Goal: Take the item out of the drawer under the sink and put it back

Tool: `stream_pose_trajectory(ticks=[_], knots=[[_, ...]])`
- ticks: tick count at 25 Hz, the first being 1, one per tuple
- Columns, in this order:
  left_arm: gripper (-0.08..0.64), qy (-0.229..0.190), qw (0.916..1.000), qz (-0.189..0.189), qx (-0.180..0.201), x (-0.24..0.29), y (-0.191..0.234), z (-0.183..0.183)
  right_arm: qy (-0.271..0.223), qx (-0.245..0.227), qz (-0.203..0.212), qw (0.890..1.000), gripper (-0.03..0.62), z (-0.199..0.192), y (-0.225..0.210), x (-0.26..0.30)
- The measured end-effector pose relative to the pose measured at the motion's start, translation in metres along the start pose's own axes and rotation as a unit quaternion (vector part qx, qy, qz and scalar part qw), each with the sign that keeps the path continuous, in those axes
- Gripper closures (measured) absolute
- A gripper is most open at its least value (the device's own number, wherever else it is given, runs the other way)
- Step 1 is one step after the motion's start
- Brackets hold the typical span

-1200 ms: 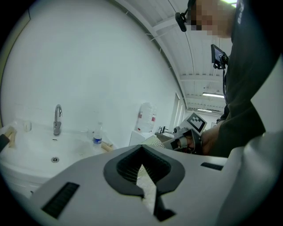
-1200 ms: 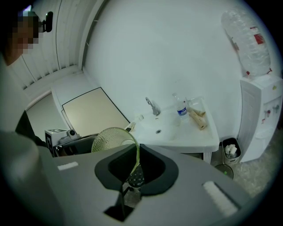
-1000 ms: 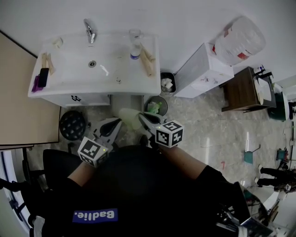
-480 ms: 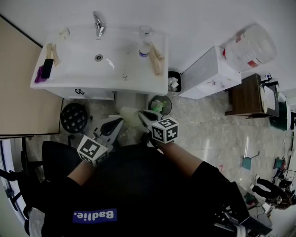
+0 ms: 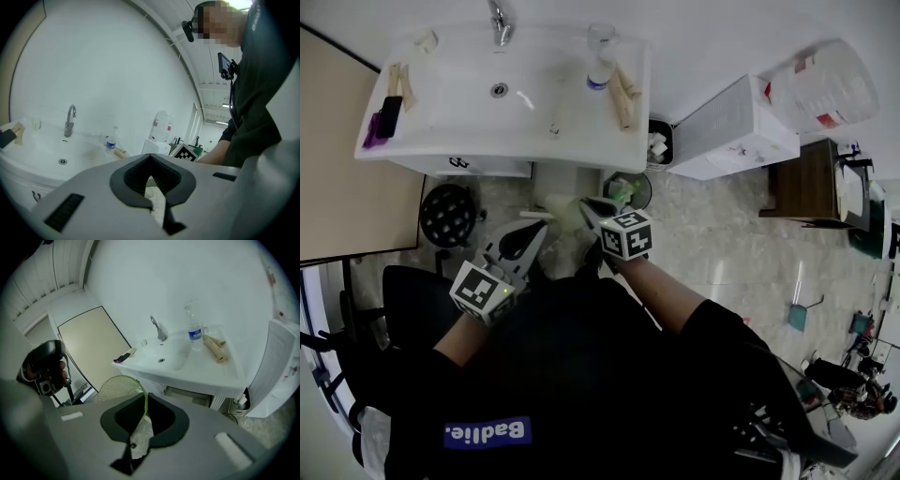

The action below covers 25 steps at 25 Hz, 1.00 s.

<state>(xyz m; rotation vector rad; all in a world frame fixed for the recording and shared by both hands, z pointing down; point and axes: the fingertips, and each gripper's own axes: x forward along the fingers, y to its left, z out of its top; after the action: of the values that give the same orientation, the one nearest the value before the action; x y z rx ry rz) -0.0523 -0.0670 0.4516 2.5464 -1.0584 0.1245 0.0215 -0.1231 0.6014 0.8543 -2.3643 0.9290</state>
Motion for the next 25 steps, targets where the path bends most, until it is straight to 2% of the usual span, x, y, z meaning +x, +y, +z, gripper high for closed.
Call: stream_pose_trajectory(ticks=[4,7,12,20,25], knots=[[0.568,-0.007,0.9999,0.008,-0.003,0.002,0.004,-0.002,0.022,-0.003,-0.014,1.000,0.569,-0.012,-0.019,0.017],[0.568,0.004,0.9999,0.013,-0.005,0.003,0.004,-0.005,0.043,-0.009,-0.020,0.999,0.569,-0.025,-0.031,0.031],[0.568,0.024,0.9994,0.019,-0.012,0.004,0.006,-0.005,0.091,-0.048,-0.036,0.994,0.569,-0.049,-0.057,0.064],[0.568,0.036,0.9984,0.041,-0.019,0.004,0.015,-0.013,0.150,-0.019,-0.071,0.986,0.569,-0.084,-0.102,0.106],[0.568,0.041,0.9979,0.046,-0.021,0.005,0.018,-0.014,0.176,-0.022,-0.096,0.980,0.568,-0.095,-0.127,0.125]])
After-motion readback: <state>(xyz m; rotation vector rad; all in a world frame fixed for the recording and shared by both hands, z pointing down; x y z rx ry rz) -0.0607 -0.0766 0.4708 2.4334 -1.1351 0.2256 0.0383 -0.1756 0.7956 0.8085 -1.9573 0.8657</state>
